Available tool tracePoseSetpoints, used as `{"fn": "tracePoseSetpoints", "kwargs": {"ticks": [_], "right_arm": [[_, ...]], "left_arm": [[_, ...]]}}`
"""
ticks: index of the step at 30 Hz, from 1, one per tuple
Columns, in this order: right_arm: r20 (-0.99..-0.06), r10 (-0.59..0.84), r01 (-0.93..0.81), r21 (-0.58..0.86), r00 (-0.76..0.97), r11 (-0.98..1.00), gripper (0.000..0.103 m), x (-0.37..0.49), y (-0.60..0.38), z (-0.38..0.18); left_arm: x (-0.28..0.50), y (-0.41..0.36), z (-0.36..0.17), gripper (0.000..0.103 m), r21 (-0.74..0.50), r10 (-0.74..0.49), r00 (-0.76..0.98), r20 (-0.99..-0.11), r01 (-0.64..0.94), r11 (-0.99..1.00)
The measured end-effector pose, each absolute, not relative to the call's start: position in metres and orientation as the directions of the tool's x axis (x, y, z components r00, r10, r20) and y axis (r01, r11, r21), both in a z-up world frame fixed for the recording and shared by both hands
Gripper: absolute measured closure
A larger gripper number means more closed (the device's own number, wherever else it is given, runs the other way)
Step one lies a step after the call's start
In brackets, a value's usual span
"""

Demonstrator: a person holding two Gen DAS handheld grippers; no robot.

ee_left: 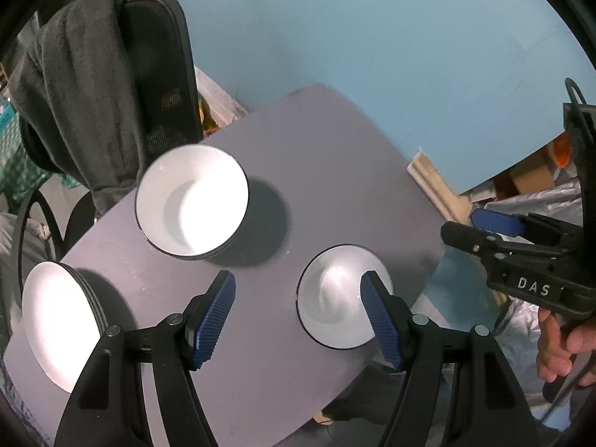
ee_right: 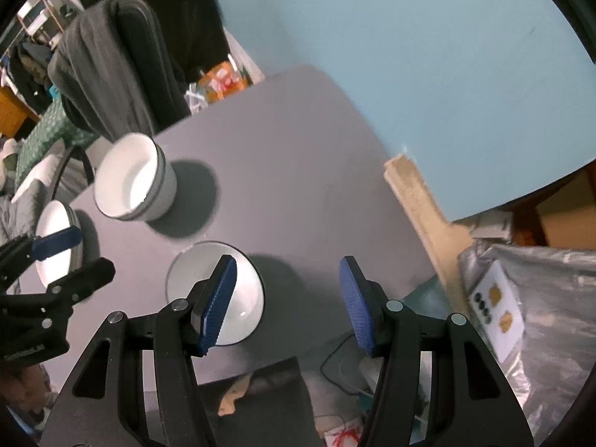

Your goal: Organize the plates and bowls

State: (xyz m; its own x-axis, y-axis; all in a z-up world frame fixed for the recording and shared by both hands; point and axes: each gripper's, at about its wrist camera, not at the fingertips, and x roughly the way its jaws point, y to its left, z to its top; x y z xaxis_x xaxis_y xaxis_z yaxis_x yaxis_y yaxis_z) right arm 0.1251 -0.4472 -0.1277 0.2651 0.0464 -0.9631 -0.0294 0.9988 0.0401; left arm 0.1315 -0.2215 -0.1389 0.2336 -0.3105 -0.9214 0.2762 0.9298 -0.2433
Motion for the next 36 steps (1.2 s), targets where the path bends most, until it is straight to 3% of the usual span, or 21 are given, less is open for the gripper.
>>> {"fn": "tracePoseSetpoints", "kwargs": {"ticks": [17, 36], "right_arm": [[-0.977, 0.102, -0.061, 0.092, 0.186, 0.994, 0.047, 0.13, -0.446, -0.218], [-0.983, 0.139, -0.068, 0.132, 0.121, 0.989, 0.047, 0.136, -0.448, -0.245]], "left_arm": [[0.134, -0.242, -0.227, 0.032, -0.27, -0.302, 0.1, -0.948, 0.249, 0.93], [0.125, -0.242, -0.264, 0.033, -0.269, -0.28, 0.06, -0.958, 0.14, 0.953]]}}
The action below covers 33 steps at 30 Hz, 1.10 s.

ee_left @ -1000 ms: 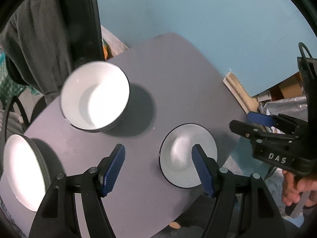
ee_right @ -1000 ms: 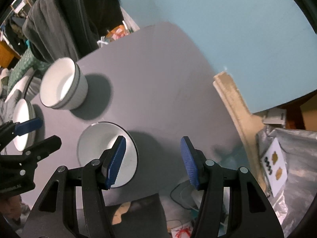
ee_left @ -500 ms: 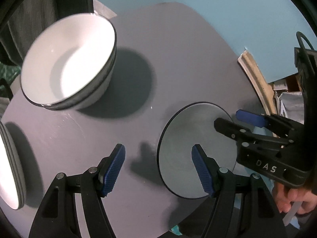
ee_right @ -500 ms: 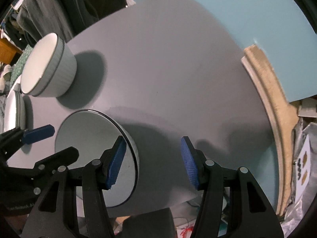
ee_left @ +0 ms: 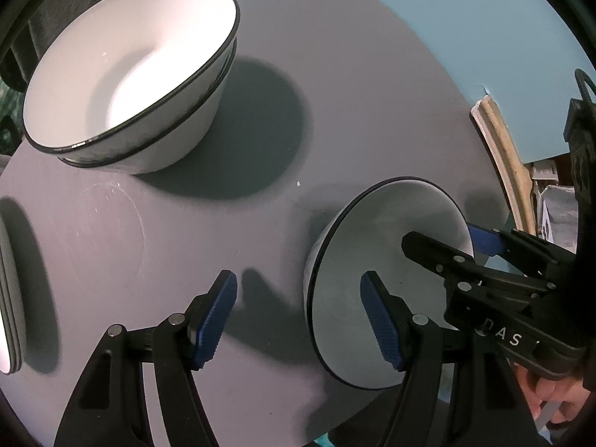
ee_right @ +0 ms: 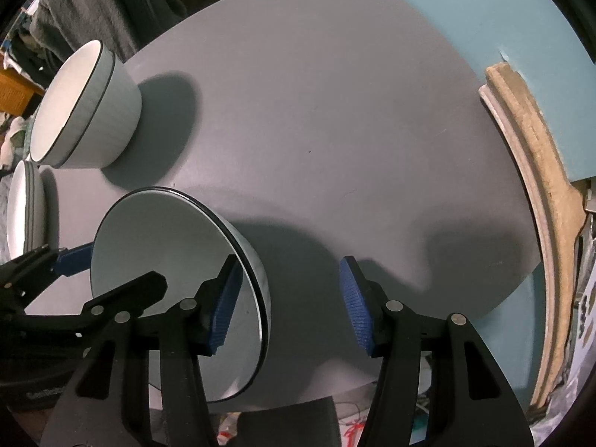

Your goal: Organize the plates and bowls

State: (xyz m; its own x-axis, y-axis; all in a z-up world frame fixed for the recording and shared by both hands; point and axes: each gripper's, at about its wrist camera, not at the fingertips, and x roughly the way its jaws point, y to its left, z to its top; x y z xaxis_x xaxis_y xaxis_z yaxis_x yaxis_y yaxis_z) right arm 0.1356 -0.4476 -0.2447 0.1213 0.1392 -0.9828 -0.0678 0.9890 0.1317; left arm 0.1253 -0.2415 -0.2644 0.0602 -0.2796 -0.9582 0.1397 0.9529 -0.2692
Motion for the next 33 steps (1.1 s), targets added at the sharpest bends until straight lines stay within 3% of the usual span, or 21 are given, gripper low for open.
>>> {"fn": "tracePoseSetpoints", "kwargs": {"ticks": [5, 7, 12, 14, 16, 19, 25, 33], "right_arm": [[-0.985, 0.134, -0.071, 0.126, 0.111, 0.989, 0.049, 0.14, -0.444, -0.247], [-0.986, 0.137, -0.072, 0.13, 0.099, 0.989, 0.056, 0.141, -0.443, -0.249], [-0.983, 0.165, -0.074, 0.159, 0.084, 0.985, 0.071, 0.147, -0.441, -0.251], [-0.981, 0.176, -0.08, 0.17, 0.077, 0.982, 0.078, 0.148, -0.44, -0.251], [-0.98, 0.185, -0.087, 0.179, 0.07, 0.98, 0.087, 0.146, -0.438, -0.249], [-0.979, 0.193, -0.094, 0.187, 0.06, 0.978, 0.093, 0.149, -0.437, -0.248], [-0.977, 0.206, -0.083, 0.202, 0.045, 0.976, 0.095, 0.154, -0.438, -0.248], [-0.978, 0.206, -0.089, 0.202, 0.033, 0.975, 0.096, 0.157, -0.432, -0.247]], "left_arm": [[0.123, -0.244, -0.27, 0.05, -0.275, -0.281, 0.041, -0.959, 0.116, 0.955], [0.122, -0.243, -0.271, 0.051, -0.285, -0.29, 0.033, -0.956, 0.104, 0.953], [0.12, -0.241, -0.275, 0.066, -0.305, -0.308, 0.015, -0.951, 0.085, 0.948], [0.119, -0.242, -0.278, 0.077, -0.315, -0.316, -0.001, -0.949, 0.079, 0.946], [0.118, -0.245, -0.282, 0.08, -0.33, -0.33, -0.017, -0.944, 0.07, 0.941], [0.116, -0.245, -0.285, 0.087, -0.342, -0.341, -0.019, -0.94, 0.057, 0.938], [0.109, -0.232, -0.285, 0.093, -0.336, -0.336, -0.013, -0.942, 0.028, 0.941], [0.113, -0.245, -0.278, 0.093, -0.324, -0.324, -0.001, -0.946, 0.011, 0.946]]}}
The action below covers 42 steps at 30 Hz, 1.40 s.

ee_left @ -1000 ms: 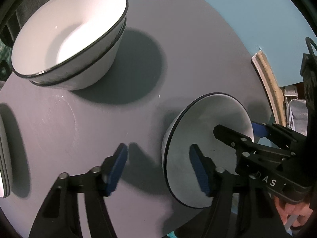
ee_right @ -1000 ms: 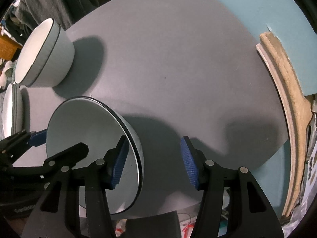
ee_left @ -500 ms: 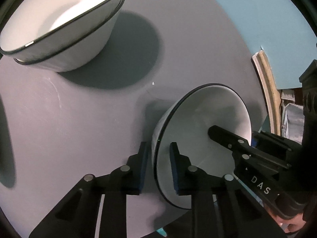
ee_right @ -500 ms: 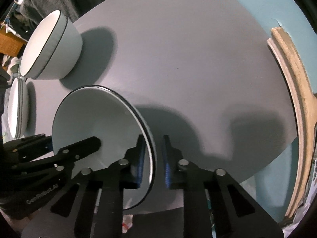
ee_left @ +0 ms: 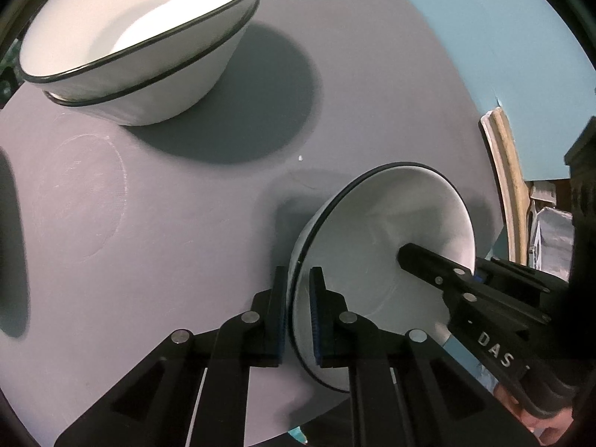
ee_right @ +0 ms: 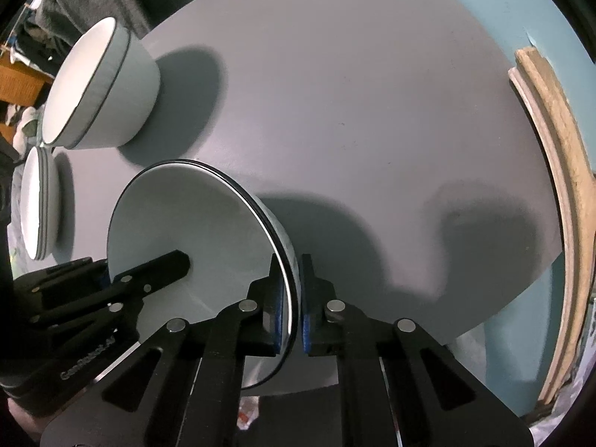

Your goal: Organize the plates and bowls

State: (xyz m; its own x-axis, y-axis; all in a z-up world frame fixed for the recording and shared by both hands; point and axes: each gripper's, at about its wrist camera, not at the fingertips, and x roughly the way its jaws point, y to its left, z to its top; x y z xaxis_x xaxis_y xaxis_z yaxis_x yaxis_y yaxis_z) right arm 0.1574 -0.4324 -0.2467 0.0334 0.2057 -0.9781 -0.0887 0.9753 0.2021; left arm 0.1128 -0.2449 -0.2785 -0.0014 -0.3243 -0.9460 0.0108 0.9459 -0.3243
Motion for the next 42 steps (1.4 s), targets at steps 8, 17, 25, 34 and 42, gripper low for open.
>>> {"fn": "tracePoseSetpoints", "kwargs": {"ticks": [8, 17, 25, 34, 42], "right_arm": [[-0.98, 0.195, -0.14, 0.187, 0.043, 0.972, 0.096, 0.15, -0.418, -0.24], [-0.979, 0.193, -0.209, 0.178, 0.057, 0.962, 0.097, 0.154, -0.401, -0.208], [-0.973, 0.21, -0.28, 0.178, 0.09, 0.944, 0.096, 0.162, -0.382, -0.174], [-0.961, 0.242, -0.356, 0.181, 0.133, 0.917, 0.096, 0.187, -0.358, -0.151], [-0.955, 0.266, -0.363, 0.205, 0.128, 0.909, 0.096, 0.216, -0.333, -0.155]], "left_arm": [[0.114, -0.23, -0.263, 0.093, -0.331, -0.331, 0.012, -0.943, -0.036, 0.943], [0.109, -0.21, -0.233, 0.093, -0.339, -0.334, 0.067, -0.94, -0.093, 0.936], [0.115, -0.186, -0.199, 0.093, -0.343, -0.322, 0.152, -0.934, -0.144, 0.928], [0.141, -0.16, -0.169, 0.093, -0.328, -0.281, 0.24, -0.929, -0.181, 0.927], [0.169, -0.146, -0.167, 0.093, -0.288, -0.234, 0.271, -0.934, -0.184, 0.94]]}}
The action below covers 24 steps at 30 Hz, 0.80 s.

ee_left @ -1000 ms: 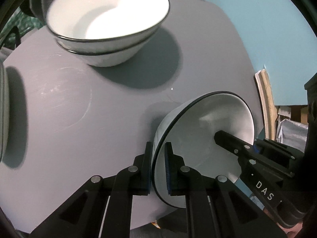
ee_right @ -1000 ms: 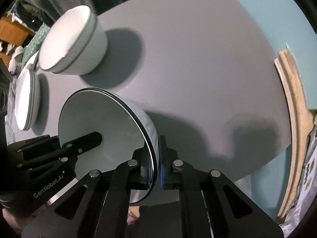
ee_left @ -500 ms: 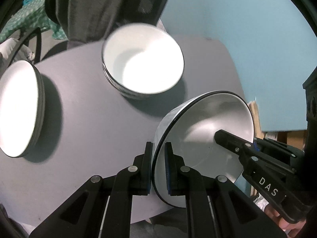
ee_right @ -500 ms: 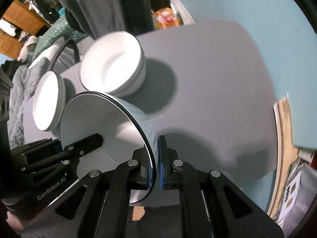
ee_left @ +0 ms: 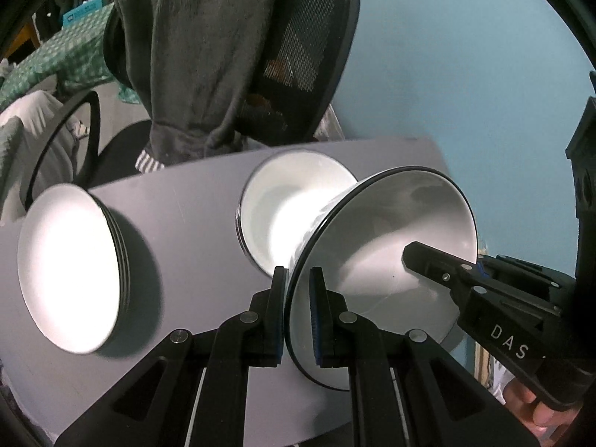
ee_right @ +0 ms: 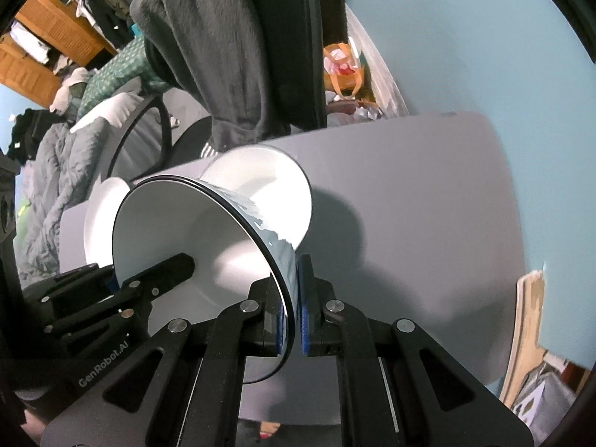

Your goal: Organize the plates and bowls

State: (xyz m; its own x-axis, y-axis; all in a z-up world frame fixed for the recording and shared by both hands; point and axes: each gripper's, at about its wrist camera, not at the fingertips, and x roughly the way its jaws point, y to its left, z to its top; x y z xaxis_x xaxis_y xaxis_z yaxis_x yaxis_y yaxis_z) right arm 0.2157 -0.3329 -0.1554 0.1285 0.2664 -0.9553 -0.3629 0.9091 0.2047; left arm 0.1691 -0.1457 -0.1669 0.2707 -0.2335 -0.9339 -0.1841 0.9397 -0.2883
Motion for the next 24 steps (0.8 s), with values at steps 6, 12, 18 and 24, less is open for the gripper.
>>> {"fn": "tracePoseSetpoints", "kwargs": {"ticks": [6, 12, 18, 24], "right_arm": [[-0.958, 0.267, -0.36, 0.215, 0.101, 0.908, 0.096, 0.235, -0.323, -0.16], [-0.966, 0.252, -0.369, 0.214, 0.057, 0.905, 0.096, 0.253, -0.316, -0.173], [-0.971, 0.238, -0.374, 0.218, 0.008, 0.901, 0.096, 0.265, -0.312, -0.189], [-0.965, 0.26, -0.377, 0.255, -0.037, 0.891, 0.096, 0.271, -0.317, -0.192]], "left_arm": [[0.191, -0.138, -0.177, 0.093, -0.254, -0.198, 0.267, -0.943, -0.194, 0.948], [0.207, -0.132, -0.191, 0.093, -0.222, -0.17, 0.239, -0.956, -0.215, 0.951], [0.218, -0.132, -0.209, 0.093, -0.207, -0.162, 0.196, -0.967, -0.238, 0.949], [0.218, -0.133, -0.205, 0.092, -0.203, -0.16, 0.187, -0.969, -0.242, 0.949]]}}
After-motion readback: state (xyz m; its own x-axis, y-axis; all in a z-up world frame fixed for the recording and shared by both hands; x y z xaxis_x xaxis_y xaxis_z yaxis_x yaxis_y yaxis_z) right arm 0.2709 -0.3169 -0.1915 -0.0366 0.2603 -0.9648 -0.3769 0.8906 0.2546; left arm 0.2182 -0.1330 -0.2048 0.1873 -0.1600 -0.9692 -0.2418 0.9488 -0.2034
